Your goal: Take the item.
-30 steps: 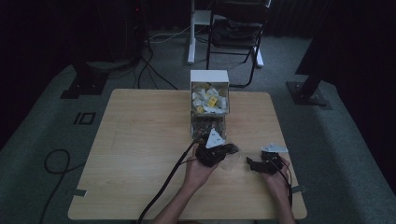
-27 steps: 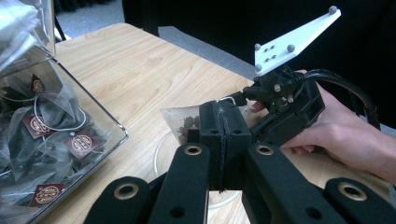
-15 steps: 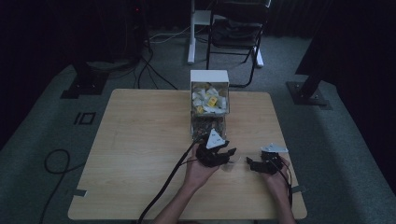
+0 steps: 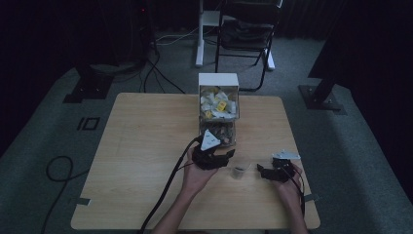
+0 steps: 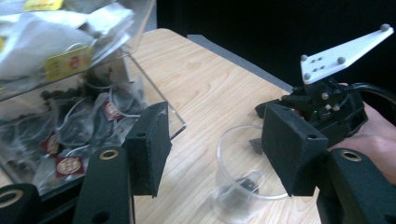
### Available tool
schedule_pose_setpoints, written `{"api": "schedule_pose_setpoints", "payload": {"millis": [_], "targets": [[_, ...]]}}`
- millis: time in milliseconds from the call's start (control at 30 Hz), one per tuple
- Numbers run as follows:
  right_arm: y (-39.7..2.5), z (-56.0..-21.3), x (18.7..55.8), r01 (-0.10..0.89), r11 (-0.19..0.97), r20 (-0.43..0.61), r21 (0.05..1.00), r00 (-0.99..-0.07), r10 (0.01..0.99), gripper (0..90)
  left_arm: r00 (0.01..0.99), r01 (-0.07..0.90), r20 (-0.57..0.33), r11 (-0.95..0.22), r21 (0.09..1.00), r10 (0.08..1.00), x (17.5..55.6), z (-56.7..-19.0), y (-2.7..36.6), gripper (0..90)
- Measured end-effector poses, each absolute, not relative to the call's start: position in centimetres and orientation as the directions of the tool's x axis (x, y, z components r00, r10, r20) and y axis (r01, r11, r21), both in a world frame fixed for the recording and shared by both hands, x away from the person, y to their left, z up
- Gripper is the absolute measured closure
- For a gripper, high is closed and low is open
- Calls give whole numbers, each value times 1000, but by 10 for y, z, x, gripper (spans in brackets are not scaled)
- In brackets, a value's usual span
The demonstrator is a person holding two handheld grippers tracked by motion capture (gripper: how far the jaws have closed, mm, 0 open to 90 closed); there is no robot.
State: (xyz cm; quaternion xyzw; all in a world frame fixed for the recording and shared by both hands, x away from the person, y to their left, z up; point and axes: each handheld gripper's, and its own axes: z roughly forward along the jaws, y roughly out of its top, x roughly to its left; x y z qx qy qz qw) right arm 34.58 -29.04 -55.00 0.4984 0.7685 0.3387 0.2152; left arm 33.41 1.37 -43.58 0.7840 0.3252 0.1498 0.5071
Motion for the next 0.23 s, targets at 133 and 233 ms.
{"api": "schedule_pose_setpoints", "payload": {"millis": [133,233], "targets": [[-290,-550,346,620,273,7,735,-410,912,200,734,368,-99,-271,889,672,335,-438,19,430],[-290,-550,346,621,272,8,735,-410,912,200,727,368,-94,-270,890,680,335,-440,22,430]]}}
